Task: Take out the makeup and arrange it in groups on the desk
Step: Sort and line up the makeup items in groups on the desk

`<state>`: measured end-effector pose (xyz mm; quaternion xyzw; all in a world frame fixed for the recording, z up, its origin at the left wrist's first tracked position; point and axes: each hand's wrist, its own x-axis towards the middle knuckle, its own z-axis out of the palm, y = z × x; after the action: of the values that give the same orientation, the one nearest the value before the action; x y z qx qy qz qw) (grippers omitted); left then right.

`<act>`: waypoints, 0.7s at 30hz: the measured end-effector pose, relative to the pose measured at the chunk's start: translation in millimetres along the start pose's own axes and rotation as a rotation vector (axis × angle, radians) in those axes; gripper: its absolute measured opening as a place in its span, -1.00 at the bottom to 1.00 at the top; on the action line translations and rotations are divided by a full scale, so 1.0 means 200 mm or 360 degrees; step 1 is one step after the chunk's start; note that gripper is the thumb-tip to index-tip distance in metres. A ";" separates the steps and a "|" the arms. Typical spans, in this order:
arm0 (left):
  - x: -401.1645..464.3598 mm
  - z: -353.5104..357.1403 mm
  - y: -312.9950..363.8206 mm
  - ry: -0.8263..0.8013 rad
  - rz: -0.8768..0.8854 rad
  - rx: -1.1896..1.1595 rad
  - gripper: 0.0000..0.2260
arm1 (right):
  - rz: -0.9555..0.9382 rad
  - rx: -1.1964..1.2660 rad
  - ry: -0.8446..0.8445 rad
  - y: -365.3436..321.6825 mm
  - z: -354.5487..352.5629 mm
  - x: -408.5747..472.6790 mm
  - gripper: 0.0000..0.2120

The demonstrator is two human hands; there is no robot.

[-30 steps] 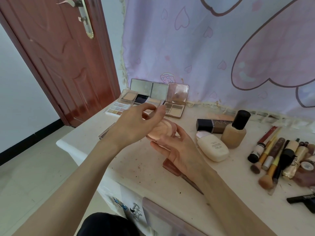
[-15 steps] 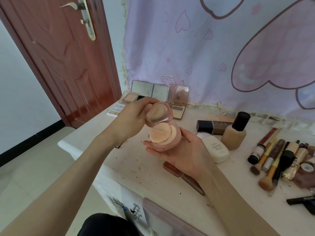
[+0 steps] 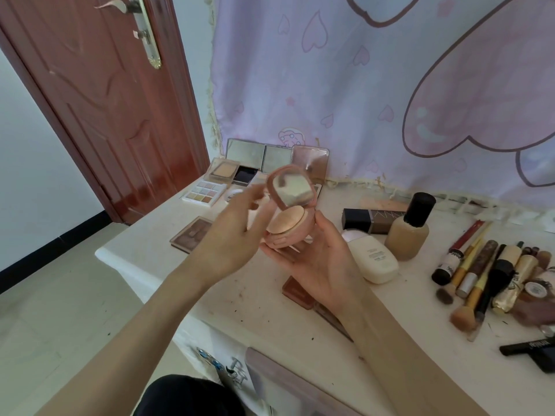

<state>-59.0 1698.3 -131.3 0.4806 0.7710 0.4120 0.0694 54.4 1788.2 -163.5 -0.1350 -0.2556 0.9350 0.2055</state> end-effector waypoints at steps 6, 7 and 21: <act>-0.05 0.04 0.02 -0.0384 0.0078 0.0246 -0.29 | -0.0055 -0.0074 -0.0017 0.00 -0.02 0.01 -0.63; -0.05 0.04 0.02 -0.0344 0.0088 0.0226 -0.29 | -0.0055 -0.0081 -0.0026 0.00 -0.02 0.01 -0.62; -0.06 0.02 -0.05 -0.0206 0.0082 0.0080 -0.61 | -0.0192 -0.0389 -0.0245 -0.03 -0.04 0.03 -0.63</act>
<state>-57.7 1688.8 -144.8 0.5276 0.7623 0.3623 0.0963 54.0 1799.4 -167.8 -0.0714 -0.3902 0.8904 0.2232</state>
